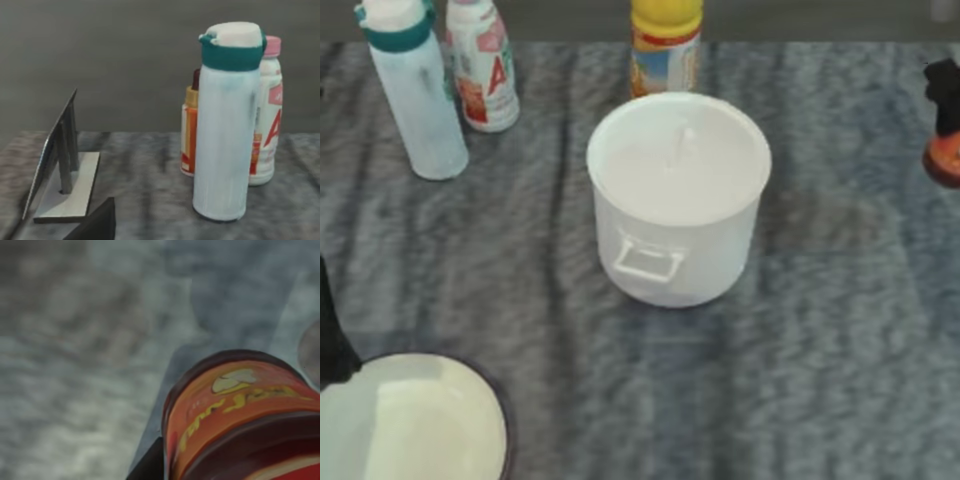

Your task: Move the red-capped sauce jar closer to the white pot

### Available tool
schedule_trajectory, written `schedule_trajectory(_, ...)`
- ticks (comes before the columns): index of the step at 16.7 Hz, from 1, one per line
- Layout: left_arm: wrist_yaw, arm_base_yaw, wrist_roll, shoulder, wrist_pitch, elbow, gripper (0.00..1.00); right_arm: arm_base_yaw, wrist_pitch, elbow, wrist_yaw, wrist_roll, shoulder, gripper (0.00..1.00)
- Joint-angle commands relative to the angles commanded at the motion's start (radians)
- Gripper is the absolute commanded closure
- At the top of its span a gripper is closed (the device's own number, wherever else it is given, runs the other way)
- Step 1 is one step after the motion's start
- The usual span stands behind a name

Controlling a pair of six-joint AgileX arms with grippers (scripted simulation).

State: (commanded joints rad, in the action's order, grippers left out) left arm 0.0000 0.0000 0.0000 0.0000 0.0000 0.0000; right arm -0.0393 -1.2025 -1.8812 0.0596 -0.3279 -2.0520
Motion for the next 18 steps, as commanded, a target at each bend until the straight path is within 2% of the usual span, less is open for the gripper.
schedule_trajectory(9, 0.0, 0.0, 0.0, 0.0, 0.0, 0.0, 0.0, -0.017, 0.008, 0.043, -0.005, 0.038, 0.031, 1.0)
schedule_trajectory(12, 0.0, 0.0, 0.0, 0.0, 0.0, 0.0, 0.0, -0.071, 0.049, 0.084, -0.024, 0.167, 0.03, 1.0)
schedule_trajectory(18, 0.0, 0.0, 0.0, 0.0, 0.0, 0.0, 0.0, -0.209, 0.162, 0.199, -0.084, 0.537, 0.034, 1.0)
